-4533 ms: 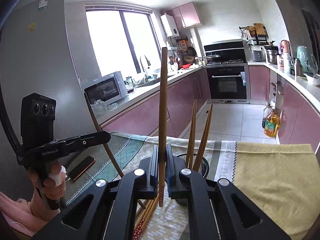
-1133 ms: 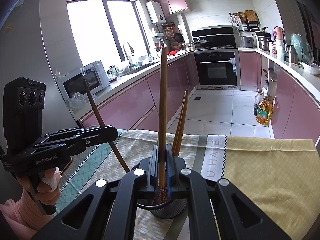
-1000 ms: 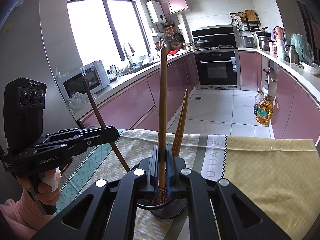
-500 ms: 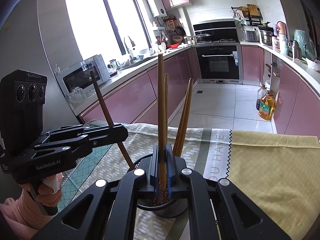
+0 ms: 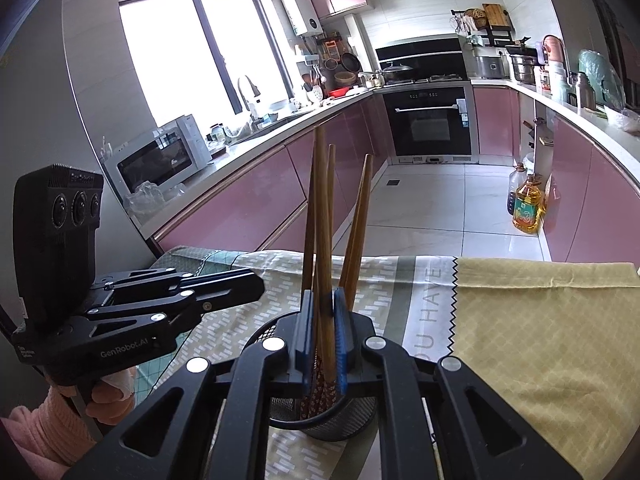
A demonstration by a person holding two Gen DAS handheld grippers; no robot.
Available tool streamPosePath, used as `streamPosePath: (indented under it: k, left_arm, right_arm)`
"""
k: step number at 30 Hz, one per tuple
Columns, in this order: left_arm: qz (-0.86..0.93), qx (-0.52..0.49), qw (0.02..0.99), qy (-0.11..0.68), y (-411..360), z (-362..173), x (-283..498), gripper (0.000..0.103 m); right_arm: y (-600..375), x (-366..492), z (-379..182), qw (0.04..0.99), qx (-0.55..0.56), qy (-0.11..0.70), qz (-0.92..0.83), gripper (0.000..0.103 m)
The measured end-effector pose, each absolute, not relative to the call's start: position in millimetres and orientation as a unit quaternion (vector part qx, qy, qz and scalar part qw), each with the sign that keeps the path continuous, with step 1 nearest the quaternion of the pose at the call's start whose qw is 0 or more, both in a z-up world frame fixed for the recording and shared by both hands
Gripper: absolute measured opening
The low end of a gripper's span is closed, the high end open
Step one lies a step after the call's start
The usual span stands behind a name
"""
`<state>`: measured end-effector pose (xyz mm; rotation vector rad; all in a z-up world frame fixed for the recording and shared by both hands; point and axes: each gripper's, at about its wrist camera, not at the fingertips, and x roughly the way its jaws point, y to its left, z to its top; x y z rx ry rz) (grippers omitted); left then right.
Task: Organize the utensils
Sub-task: 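Open the right gripper to release the chopstick while the left gripper releases its own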
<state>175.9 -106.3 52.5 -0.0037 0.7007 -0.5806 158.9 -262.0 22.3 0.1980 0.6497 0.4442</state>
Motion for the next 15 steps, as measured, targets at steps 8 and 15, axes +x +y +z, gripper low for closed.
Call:
streamPosePath:
  k: [8, 15]
  left_arm:
    - [-0.255, -0.013, 0.916, 0.309, -80, 53, 159, 0.03]
    - [-0.235, -0.023, 0.925, 0.297, -52, 51, 142, 0.035]
  right_arm:
    - [-270, 156, 25, 0.923, 0.103, 0.307, 0.207, 0.026]
    - [-271, 140, 31, 0.926, 0.098, 0.296, 0.211, 0.027]
